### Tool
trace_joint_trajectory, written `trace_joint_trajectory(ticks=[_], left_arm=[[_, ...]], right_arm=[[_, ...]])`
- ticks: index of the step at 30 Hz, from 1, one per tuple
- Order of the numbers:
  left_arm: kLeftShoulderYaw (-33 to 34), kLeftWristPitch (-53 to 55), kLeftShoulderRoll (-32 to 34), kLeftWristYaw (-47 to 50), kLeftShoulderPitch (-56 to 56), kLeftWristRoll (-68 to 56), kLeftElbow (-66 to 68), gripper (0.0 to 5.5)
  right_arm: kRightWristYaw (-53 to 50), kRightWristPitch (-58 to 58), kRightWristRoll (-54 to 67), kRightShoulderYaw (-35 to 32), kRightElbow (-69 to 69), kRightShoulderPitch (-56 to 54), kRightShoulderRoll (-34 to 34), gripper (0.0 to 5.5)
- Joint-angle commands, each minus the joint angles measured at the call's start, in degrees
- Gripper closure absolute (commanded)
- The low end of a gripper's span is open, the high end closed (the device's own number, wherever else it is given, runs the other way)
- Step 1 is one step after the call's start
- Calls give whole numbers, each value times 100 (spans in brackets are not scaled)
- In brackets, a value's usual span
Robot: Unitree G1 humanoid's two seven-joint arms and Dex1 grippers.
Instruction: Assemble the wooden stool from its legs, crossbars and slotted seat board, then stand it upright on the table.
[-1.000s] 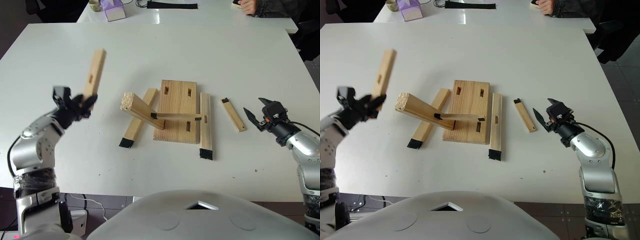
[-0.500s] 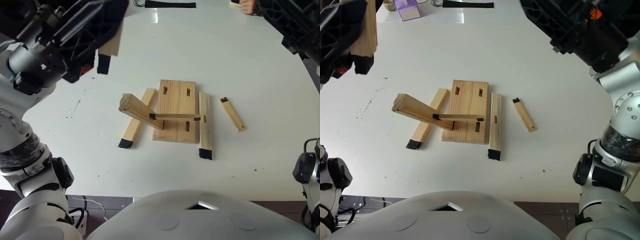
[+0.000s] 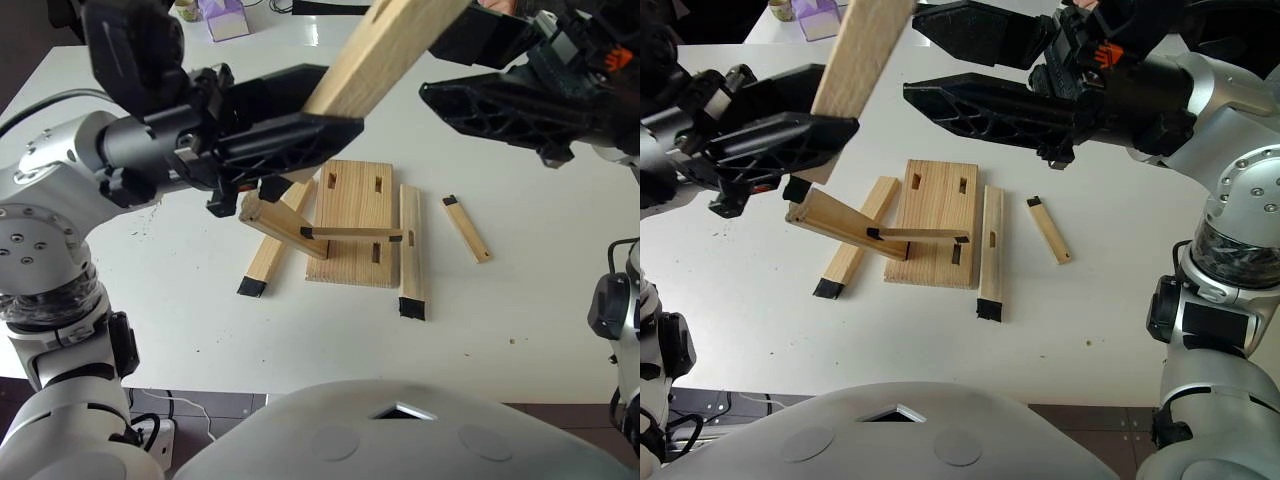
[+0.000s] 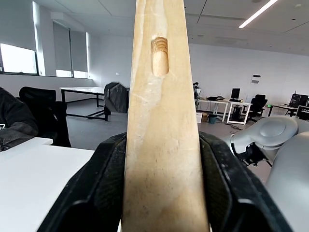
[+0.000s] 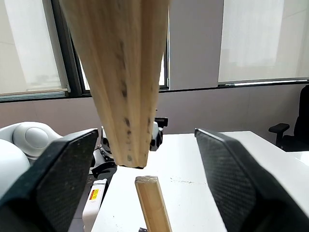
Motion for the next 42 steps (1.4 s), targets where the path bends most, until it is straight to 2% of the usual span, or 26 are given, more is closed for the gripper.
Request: trace_joint_trajectory(ticks=[1,14,25,33,36,40,42], left_arm=[[-54,-155,105,-384,166,457,54,349],[-224,-222,30,-761,249,853,-17,349],[-302,-298,-41,-650,39,1145,230,349],[-267,-438,-309,-314,-238,1342,440,349],[-297,-284,-361,-156,-421,1266,584,272],[-214,-441,-667,426,-801,1302,894,211],[-27,-473,-820,727,-1072,1076,1230,181]], right_arm=[[-55,47,163,-8,-15,-210,-72,182],[-138,-27,179,48,-40,-435,-21,182],[261,-5,-75,75,-187,-320,-199,338],[460,-222,-695,278,-206,-187,-273,338],[497,-397,-816,231,-129,-228,-245,343],[548,-602,-1120,100,31,-390,-333,349],[729,-880,-1750,233,3,-343,-510,349]])
